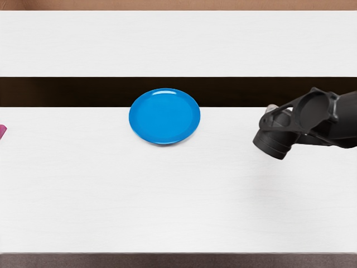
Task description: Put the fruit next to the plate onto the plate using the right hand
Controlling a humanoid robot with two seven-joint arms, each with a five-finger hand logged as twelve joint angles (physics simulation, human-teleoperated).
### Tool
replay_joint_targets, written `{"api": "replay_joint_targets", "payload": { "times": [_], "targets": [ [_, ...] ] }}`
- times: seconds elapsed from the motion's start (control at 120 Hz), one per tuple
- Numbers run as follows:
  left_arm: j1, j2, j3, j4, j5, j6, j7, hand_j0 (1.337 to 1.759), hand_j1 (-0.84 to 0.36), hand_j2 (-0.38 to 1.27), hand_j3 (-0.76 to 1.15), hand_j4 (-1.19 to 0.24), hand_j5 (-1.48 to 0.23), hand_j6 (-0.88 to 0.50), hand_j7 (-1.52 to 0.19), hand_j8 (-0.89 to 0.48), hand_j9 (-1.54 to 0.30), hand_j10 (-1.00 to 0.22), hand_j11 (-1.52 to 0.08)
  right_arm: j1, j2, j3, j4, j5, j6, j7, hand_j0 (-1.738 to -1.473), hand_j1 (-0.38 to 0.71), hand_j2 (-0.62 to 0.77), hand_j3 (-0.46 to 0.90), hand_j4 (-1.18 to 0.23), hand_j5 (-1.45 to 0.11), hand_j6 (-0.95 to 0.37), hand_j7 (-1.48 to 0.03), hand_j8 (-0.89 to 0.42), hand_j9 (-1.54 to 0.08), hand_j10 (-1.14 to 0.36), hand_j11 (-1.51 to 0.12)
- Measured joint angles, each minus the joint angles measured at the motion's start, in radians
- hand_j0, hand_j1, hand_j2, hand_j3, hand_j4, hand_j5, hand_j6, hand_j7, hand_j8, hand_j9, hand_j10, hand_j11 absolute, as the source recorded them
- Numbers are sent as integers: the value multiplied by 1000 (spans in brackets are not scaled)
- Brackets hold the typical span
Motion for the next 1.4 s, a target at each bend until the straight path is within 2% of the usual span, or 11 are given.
{"api": "replay_joint_targets", "payload": {
  "times": [0.267, 0.35, 0.475, 0.592, 0.658, 0.733, 0.817, 0.892, 1.042, 1.208, 1.4],
  "targets": [
    [0, 0, 0, 0, 0, -1, 0, 1658, 339, 1, 0, -8, -11, -8, -11, -8, -11, -8, -11, -5, 12, 4, 0, -2, 0, 0, -1658, 17, -60, 0, -306, -397, -307, -397, -306, -397, -306, -397],
    [0, 0, 0, 0, 0, 0, 0, 1658, 339, 1, 0, -8, -11, -8, -11, -8, -11, -8, -11, -9, 14, 4, 0, -2, 0, 0, -1658, 145, -82, 0, -413, -536, -413, -536, -413, -536, -413, -536],
    [0, 0, 0, 0, 0, 0, 0, 1658, 339, 1, 0, -8, -11, -8, -11, -8, -11, -8, -11, -29, -4, 54, 1, -10, -3, -4, -1648, 248, 65, -3, -653, -778, -356, -810, -318, -803, -584, -804],
    [0, 0, 0, 0, 0, 0, 0, 1658, 339, 1, 0, -8, -11, -8, -11, -8, -11, -8, -11, -47, -64, 144, 2, -9, 0, -1, -1649, 247, 304, 0, -743, -942, -416, -951, -385, -965, -661, -965],
    [0, 0, 0, 0, 0, 0, 0, 1658, 339, 2, 0, -8, -11, -8, -11, -8, -11, -8, -11, -70, -150, 238, 2, -16, 1, 0, -1650, 250, 376, 0, -748, -1010, -410, -1002, -364, -1027, -652, -1022],
    [0, 0, 0, 0, 0, 0, 0, 1658, 339, 1, 0, -8, -11, -8, -11, -8, -11, -8, -11, -134, -301, 405, 3, -42, 73, 0, -1649, 206, 291, -1, -741, -1047, -397, -1043, -375, -1069, -663, -1063],
    [0, 0, 0, 0, 0, 0, 0, 1658, 339, 1, 0, -8, -11, -8, -11, -8, -11, -8, -11, -297, -490, 723, 1, -60, 322, 0, -1648, 181, 237, -1, -750, -1069, -414, -1074, -391, -1099, -686, -1090],
    [0, 0, 0, 0, 0, 0, 0, 1658, 339, 1, 0, -8, -11, -8, -11, -8, -11, -8, -11, -433, -546, 978, -12, -68, 538, 0, -1648, 198, 280, 0, -743, -1085, -412, -1092, -398, -1114, -690, -1112],
    [0, 0, 0, 0, 0, 0, 0, 1658, 339, 1, 0, -8, -11, -8, -11, -8, -11, -8, -11, -532, -390, 1211, -172, -127, 714, -1, -1646, 217, 300, -1, -721, -1112, -395, -1114, -387, -1140, -689, -1142],
    [0, 0, 0, 0, 0, 0, 0, 1658, 339, 1, 0, -8, -11, -8, -11, -8, -11, -8, -11, -552, -167, 1299, -391, -235, 754, 0, -1648, 218, 504, -1, -786, -1112, -462, -1126, -431, -1146, -757, -1139],
    [0, 0, -1, 0, 0, 0, 0, 1658, 339, 2, 0, -8, -11, -8, -11, -8, -11, -8, -11, -556, -75, 1315, -476, -274, 760, 0, -1652, 238, 564, 0, -784, -1152, -464, -1131, -432, -1168, -758, -1155]
  ]
}}
